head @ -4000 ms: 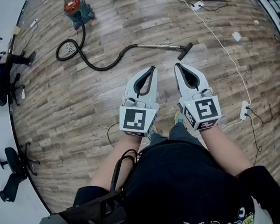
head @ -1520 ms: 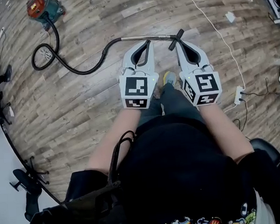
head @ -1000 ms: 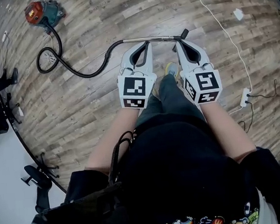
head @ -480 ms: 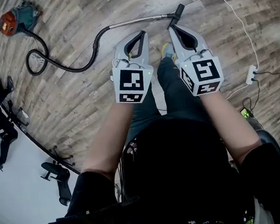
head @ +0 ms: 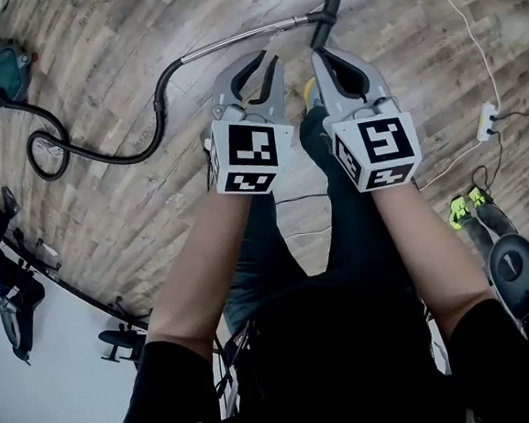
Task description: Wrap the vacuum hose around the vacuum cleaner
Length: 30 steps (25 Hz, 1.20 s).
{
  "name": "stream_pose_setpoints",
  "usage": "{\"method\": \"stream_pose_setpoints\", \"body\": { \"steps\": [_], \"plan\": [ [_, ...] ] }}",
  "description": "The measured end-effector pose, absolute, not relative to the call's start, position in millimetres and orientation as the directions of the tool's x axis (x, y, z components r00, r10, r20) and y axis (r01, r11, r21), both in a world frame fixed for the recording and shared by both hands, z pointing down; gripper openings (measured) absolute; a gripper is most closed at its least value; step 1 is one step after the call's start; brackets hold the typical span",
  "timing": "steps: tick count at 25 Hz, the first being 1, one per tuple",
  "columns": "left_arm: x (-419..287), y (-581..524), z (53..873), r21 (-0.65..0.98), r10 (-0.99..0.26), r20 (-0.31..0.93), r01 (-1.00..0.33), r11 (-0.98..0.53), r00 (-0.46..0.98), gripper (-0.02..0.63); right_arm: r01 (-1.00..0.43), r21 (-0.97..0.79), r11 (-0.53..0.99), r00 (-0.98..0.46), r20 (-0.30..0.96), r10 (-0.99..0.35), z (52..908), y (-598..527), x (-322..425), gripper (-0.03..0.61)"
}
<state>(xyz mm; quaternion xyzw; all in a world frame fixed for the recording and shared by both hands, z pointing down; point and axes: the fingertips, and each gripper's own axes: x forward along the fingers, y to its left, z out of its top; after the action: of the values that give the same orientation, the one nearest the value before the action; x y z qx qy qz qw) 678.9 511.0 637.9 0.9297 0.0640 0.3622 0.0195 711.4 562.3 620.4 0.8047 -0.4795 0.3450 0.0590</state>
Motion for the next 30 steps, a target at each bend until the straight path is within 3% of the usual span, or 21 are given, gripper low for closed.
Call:
{"method": "stream_pose_setpoints", "body": {
  "steps": [17, 24, 30],
  "plan": [
    [718, 515, 957, 0.075, 0.337, 0.75, 0.433, -0.898, 0.568, 0.099, -0.722, -0.215, -0.657, 0.408, 0.635, -0.656, 863, 552, 730, 0.025],
    [721, 511, 1084, 0.027, 0.353, 0.825, 0.594, -0.804, 0.441, 0.118, -0.715, -0.162, -0.68, 0.423, 0.674, -0.606, 949, 548, 737, 0.025],
    [712, 519, 1186, 0.038, 0.354, 0.896, 0.747, -0.663, 0.268, 0.196, -0.733, -0.149, -0.664, 0.39, 0.707, -0.59, 1004, 544, 728, 0.025]
  ]
}}
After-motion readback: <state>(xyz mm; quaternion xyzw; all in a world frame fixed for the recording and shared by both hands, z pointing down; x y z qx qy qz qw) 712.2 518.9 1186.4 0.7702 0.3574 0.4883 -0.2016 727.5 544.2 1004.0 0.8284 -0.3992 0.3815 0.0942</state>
